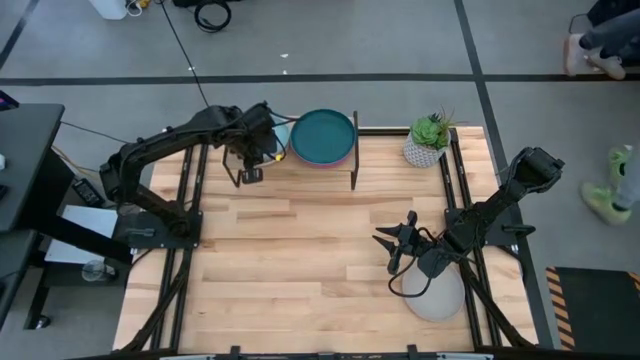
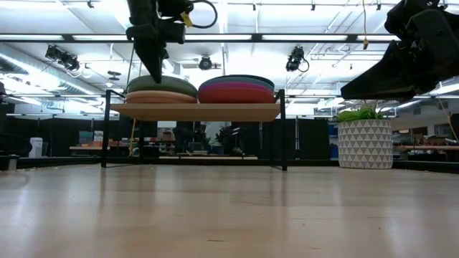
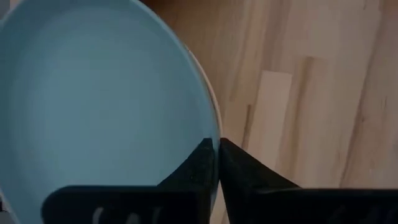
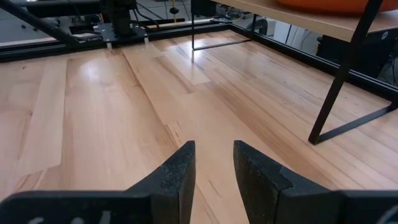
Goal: Place and stack plates onto a shelf
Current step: Stack the blue plate on top of the light orange plate on the shelf, then stack the gray plate on top of the blue plate on the shelf
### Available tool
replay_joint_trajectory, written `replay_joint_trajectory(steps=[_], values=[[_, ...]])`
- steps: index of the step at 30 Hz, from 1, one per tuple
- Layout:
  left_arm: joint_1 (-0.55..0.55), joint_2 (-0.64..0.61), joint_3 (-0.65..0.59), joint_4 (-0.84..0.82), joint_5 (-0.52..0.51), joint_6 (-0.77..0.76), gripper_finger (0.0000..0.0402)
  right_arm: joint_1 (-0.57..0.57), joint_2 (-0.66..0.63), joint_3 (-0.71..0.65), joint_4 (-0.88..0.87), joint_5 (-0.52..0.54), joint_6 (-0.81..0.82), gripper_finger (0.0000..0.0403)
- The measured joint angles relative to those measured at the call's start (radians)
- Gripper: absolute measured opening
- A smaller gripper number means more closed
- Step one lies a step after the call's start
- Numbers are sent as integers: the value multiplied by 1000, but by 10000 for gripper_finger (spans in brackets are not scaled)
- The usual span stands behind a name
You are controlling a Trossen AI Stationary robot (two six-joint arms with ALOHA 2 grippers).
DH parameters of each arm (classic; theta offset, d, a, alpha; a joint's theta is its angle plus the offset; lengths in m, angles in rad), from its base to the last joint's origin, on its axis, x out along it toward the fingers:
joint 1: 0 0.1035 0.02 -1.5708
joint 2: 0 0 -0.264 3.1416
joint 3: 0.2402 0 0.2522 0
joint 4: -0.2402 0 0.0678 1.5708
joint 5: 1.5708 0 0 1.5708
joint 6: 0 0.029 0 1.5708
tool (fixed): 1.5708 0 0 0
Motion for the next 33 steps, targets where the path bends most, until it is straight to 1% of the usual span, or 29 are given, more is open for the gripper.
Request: replay_joint_trajectory(steps=[2, 5, 10, 13, 18, 22, 29, 33], values=[[0, 0, 0, -3, -15, -17, 45, 0, 0, 0, 0, 0, 0, 116], [0, 0, 0, -6, -39, -23, 77, 0, 0, 0, 0, 0, 0, 116], [-2, 0, 0, -4, -46, -26, 132, 0, 0, 0, 0, 0, 0, 116], [-17, 0, 5, -7, -54, -21, 153, 0, 0, 0, 0, 0, 0, 116], [-43, -6, 22, -23, -152, -18, 159, 0, 0, 0, 0, 0, 0, 116], [-40, 3, 19, -54, -162, -22, 159, 0, 0, 0, 0, 0, 0, 116], [-33, 4, 18, -34, -180, -39, 160, 0, 0, 0, 1, -1, 0, 116], [-38, 4, 18, -28, -194, -20, 160, 0, 0, 0, 2, -2, 0, 116]])
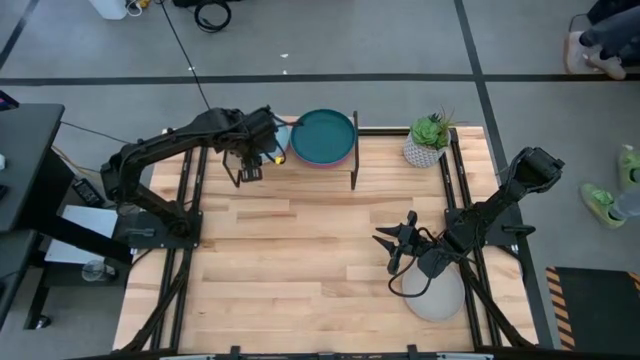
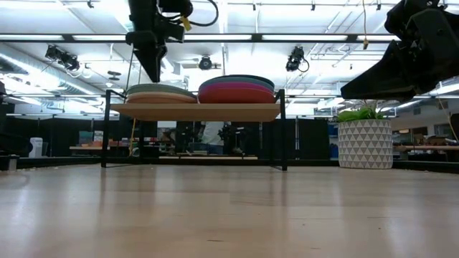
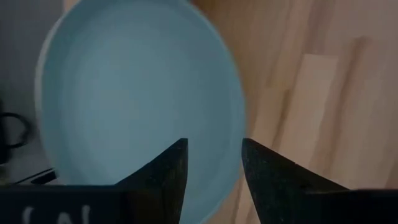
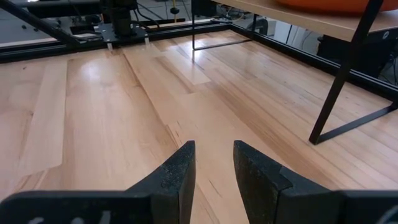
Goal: Place and stack plates onto a shelf
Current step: Stack the gray plate on top of the blue plate on the shelf
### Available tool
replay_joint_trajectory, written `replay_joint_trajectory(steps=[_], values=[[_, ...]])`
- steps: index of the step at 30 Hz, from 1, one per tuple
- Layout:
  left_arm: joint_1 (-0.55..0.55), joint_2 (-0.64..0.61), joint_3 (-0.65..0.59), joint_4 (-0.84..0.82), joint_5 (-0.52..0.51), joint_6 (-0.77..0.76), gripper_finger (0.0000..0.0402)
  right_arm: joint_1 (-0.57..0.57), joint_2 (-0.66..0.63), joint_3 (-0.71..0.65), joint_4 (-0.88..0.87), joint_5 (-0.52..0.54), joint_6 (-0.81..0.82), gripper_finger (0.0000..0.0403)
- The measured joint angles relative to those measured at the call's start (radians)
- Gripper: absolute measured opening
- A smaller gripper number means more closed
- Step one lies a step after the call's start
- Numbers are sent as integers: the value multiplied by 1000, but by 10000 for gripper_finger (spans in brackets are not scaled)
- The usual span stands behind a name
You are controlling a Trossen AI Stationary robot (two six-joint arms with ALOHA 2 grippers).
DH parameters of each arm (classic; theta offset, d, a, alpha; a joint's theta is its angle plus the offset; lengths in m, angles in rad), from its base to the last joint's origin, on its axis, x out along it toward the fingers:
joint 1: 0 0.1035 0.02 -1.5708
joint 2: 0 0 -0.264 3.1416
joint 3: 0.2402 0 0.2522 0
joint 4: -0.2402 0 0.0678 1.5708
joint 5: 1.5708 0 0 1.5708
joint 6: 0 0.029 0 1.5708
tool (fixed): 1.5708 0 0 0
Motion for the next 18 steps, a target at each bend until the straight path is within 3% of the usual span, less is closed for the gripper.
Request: replay_joint_trajectory(steps=[5, 8, 11, 14, 18], values=[[-51, -28, 36, -4, -75, 11, 160, 0, 0, 0, 0, -1, 3, 116], [-101, -64, 67, 16, 34, -7, 160, -3, 0, 3, 6, -31, 47, 116], [-176, -102, 63, 99, 200, -46, 160, -25, 18, 67, -41, -144, -8, 115], [-273, -137, 3, 219, 281, -77, 160, -68, 30, 190, -221, -278, -85, 115], [-403, -148, -149, 376, 287, -77, 160, -150, 47, 382, -619, -509, -69, 114]])
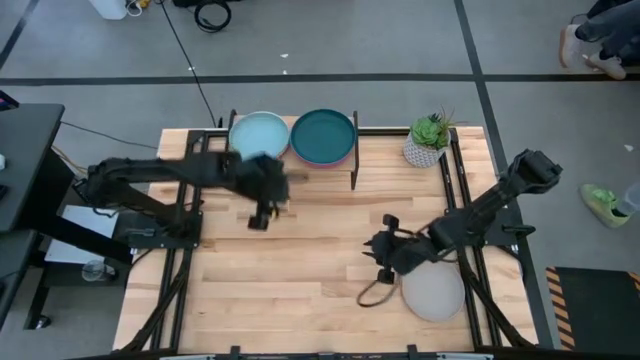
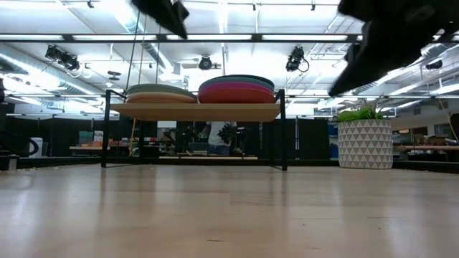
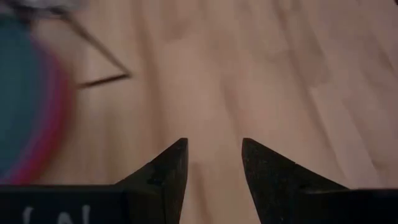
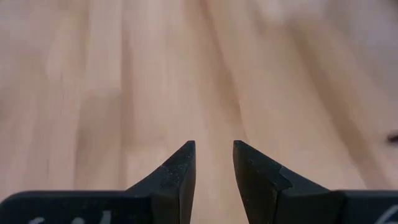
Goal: Place and stack plates onto a shelf
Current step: Stack the gray plate on top of the blue plate on the shelf
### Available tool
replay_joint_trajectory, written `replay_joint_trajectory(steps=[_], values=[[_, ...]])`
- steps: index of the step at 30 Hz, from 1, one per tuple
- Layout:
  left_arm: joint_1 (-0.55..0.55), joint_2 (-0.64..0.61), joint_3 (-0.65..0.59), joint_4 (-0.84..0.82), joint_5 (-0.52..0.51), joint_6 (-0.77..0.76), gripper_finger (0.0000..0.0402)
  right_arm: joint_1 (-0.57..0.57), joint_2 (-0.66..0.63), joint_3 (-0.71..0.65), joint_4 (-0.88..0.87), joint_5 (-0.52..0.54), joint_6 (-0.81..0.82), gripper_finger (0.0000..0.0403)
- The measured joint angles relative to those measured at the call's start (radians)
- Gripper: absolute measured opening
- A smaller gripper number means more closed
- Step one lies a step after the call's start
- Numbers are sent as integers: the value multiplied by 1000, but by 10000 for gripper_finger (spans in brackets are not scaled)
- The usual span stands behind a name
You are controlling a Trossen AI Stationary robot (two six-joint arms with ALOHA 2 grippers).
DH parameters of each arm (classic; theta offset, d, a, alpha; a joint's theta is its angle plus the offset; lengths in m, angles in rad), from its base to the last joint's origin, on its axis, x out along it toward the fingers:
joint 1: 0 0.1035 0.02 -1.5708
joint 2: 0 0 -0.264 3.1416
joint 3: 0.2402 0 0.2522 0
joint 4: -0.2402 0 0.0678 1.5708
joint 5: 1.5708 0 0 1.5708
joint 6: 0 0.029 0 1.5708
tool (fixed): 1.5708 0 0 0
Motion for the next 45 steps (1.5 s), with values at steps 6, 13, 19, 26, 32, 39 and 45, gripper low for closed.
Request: replay_joint_trajectory(steps=[6, 13, 19, 26, 32, 39, 45], values=[[-160, -14, -251, 213, -7, -5, 160, -94, 28, 153, -408, -311, -56, 115], [-244, -14, -473, 456, -13, -72, 160, -115, 34, 171, -582, -613, -38, 123], [-265, -16, -604, 633, -22, -112, 160, -72, 36, 171, -781, -635, -14, 147], [-311, -17, -679, 710, -21, -234, 160, -9, 35, 86, -733, -590, 26, 151], [-381, -17, -686, 713, -85, -266, 160, 15, 35, 11, -666, -598, 45, 150], [-397, -17, -686, 713, -117, -267, 160, 15, 35, -12, -595, -626, 69, 122], [-398, -17, -685, 677, -118, -303, 160, 33, 35, -38, -580, -627, 130, 66]])
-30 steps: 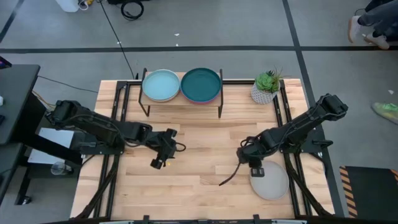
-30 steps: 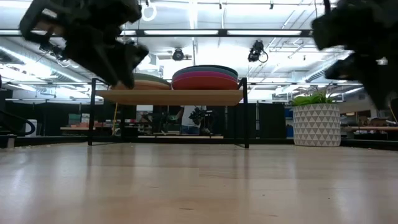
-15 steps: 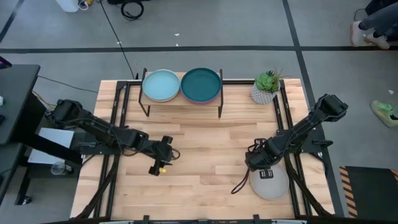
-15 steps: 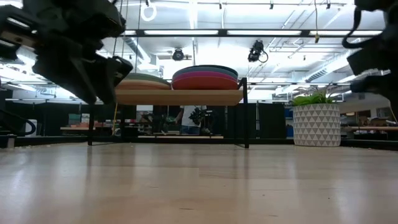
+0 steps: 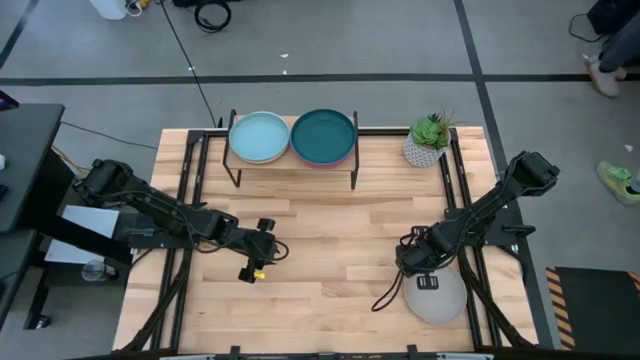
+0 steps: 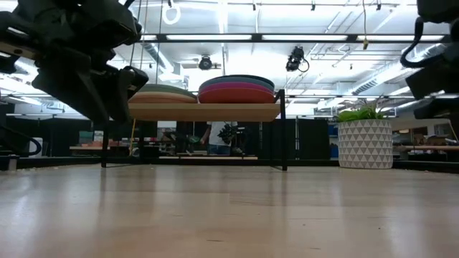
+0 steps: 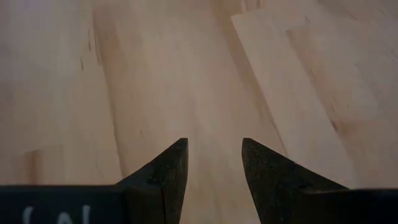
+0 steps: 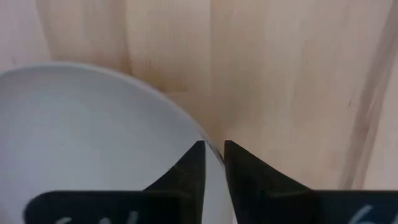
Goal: Place and stack plates onto a shelf
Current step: Stack the gray plate on top of the blue plate on the shelf
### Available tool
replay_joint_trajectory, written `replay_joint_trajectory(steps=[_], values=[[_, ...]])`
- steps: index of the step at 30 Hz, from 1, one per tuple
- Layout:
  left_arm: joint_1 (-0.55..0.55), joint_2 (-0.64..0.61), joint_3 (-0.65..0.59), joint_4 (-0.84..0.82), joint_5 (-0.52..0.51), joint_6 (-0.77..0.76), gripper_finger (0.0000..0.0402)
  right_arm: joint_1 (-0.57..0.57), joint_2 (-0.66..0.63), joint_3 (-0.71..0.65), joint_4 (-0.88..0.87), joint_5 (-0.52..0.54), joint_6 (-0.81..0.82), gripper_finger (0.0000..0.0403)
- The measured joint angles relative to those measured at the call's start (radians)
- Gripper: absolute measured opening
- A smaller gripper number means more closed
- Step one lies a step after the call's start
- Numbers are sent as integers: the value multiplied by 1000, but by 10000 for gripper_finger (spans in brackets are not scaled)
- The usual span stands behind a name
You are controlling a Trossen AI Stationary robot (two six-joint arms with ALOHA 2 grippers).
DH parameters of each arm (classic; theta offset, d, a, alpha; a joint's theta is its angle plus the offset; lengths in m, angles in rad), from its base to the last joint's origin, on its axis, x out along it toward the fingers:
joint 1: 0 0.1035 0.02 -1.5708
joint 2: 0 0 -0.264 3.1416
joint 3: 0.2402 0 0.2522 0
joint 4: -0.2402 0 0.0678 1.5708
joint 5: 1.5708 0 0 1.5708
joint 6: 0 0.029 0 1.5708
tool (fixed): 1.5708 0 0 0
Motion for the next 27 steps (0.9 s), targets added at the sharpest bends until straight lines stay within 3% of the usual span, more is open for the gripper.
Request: replay_joint_trajectory(steps=[5, 18, 22, 27], values=[[0, 0, 0, -16, 0, -16, 160, 5, 0, -10, 31, -1, 3, 58], [0, 0, 0, -16, 0, -11, 160, 5, 0, -21, 24, 40, -22, 121], [0, 0, 0, -26, 0, -11, 160, 5, 0, -47, 46, 28, -24, 109], [1, 0, 0, 7, -2, 3, 160, 2, 0, -47, 48, 29, -24, 56]])
